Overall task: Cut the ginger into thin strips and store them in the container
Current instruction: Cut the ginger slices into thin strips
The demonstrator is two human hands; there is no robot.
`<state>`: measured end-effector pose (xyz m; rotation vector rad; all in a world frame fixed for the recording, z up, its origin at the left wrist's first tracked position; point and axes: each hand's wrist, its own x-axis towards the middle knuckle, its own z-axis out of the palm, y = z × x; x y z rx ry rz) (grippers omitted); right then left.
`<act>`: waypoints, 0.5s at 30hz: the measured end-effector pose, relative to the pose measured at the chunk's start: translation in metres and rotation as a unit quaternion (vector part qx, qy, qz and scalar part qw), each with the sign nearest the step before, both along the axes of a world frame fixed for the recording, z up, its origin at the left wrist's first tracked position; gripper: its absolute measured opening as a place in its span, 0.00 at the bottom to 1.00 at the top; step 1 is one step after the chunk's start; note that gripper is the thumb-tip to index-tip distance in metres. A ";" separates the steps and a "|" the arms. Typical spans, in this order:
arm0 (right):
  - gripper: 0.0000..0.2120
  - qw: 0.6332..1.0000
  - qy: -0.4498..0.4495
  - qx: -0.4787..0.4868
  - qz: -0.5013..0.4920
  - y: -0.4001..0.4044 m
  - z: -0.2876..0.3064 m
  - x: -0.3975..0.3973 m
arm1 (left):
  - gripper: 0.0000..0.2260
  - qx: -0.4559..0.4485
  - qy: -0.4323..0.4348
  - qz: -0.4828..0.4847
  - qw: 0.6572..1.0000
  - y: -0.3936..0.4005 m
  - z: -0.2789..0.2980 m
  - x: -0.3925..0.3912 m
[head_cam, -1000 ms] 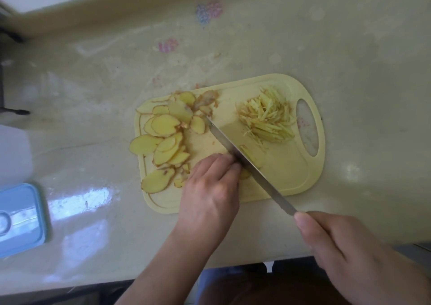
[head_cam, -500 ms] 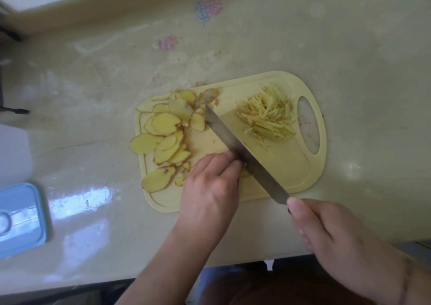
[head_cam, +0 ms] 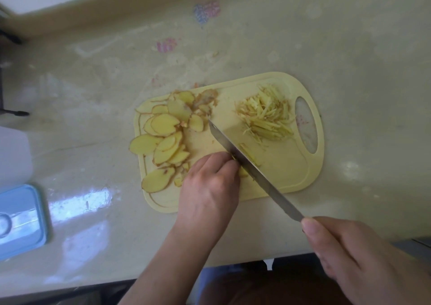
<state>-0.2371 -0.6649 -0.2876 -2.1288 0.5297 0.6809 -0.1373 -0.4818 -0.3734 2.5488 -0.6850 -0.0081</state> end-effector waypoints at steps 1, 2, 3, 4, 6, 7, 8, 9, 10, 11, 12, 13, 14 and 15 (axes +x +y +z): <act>0.42 0.999 -0.045 -0.023 0.005 0.001 -0.002 -0.005 | 0.03 0.001 0.003 -0.001 1.000 0.000 0.000 0.000; 0.36 0.994 -0.096 -0.054 0.018 0.002 -0.004 -0.012 | 0.03 0.002 0.006 -0.001 1.000 0.001 0.000 0.001; 0.31 0.988 -0.126 -0.083 0.022 0.005 -0.005 -0.014 | 0.04 0.003 0.008 -0.001 1.000 0.001 0.000 0.000; 0.29 0.985 -0.131 -0.108 0.026 0.007 -0.006 -0.015 | 0.04 0.001 0.007 -0.001 1.000 0.001 -0.001 0.000; 0.34 0.982 -0.143 -0.117 0.046 0.009 -0.012 -0.008 | 0.05 -0.011 0.003 0.001 1.000 0.001 -0.001 -0.002; 0.37 0.985 -0.133 -0.101 0.049 0.006 -0.018 -0.002 | 0.05 -0.018 -0.001 0.002 1.000 0.000 -0.001 -0.002; 0.39 0.995 -0.086 -0.039 0.029 0.004 -0.021 0.005 | 0.05 -0.024 -0.006 0.002 1.000 0.000 -0.002 -0.002; 0.40 0.999 -0.040 0.011 0.017 0.002 -0.023 0.009 | 0.05 -0.028 -0.012 0.003 1.000 0.000 -0.002 -0.001; 0.40 0.999 -0.033 0.032 0.020 0.000 -0.027 0.009 | 0.05 -0.030 -0.017 0.004 0.999 0.000 -0.003 -0.001; 0.38 0.998 -0.044 0.029 0.024 -0.003 -0.031 0.010 | 0.05 -0.030 -0.018 0.004 0.999 0.000 -0.004 -0.002; 0.37 0.998 -0.040 0.031 0.033 -0.004 -0.029 0.011 | 0.05 -0.030 -0.016 0.006 0.999 0.000 -0.005 -0.002; 0.38 0.998 -0.032 0.033 0.032 -0.004 -0.026 0.011 | 0.05 -0.029 -0.014 0.008 0.999 0.000 -0.005 -0.003; 0.39 0.999 -0.029 0.030 0.028 -0.003 -0.021 0.008 | 0.04 -0.027 -0.014 0.013 0.999 0.001 -0.006 -0.004; 0.40 0.999 -0.047 0.009 0.026 -0.003 -0.017 0.002 | 0.04 -0.025 -0.015 0.018 0.999 0.000 -0.006 -0.005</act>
